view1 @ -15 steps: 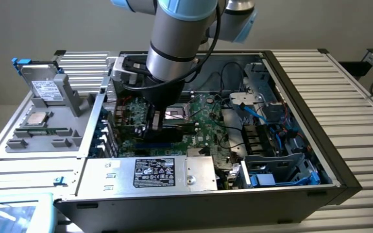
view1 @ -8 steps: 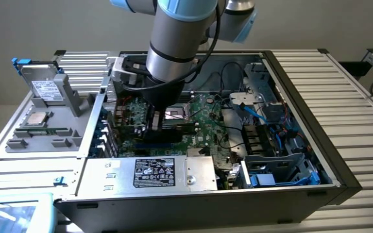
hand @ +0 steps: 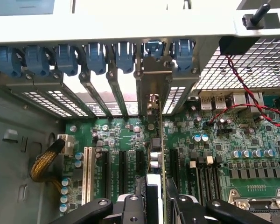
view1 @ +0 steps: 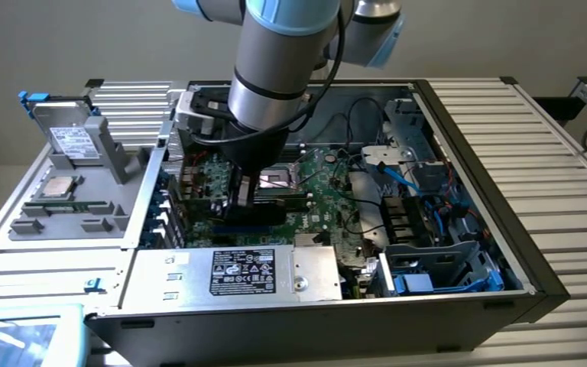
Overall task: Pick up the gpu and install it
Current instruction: 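Insert the gpu into the slot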
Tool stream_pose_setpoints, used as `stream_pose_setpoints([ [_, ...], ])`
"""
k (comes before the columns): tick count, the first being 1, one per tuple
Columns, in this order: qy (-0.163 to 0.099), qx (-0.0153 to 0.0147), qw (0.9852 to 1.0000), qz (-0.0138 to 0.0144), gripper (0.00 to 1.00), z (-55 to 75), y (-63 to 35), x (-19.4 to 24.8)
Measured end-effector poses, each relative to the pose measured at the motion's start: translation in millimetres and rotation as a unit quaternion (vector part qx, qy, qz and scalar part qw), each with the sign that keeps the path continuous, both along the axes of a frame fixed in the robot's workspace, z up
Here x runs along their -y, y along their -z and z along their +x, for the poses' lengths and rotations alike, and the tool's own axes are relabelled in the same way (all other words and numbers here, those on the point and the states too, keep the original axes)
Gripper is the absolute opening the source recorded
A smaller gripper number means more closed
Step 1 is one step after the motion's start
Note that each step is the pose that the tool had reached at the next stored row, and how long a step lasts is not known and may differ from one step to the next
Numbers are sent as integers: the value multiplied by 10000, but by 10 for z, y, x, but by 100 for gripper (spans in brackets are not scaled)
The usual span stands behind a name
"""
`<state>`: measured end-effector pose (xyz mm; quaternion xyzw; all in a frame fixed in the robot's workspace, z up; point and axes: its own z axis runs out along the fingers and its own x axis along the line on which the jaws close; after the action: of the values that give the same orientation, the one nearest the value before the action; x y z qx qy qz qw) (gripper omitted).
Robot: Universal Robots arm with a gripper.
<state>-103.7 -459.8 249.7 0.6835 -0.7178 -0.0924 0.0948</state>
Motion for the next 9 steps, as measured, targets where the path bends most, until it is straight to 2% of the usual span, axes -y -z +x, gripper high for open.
stream_pose_setpoints([
  [9,0,0,10000,-1,27,-5,18,0],
])
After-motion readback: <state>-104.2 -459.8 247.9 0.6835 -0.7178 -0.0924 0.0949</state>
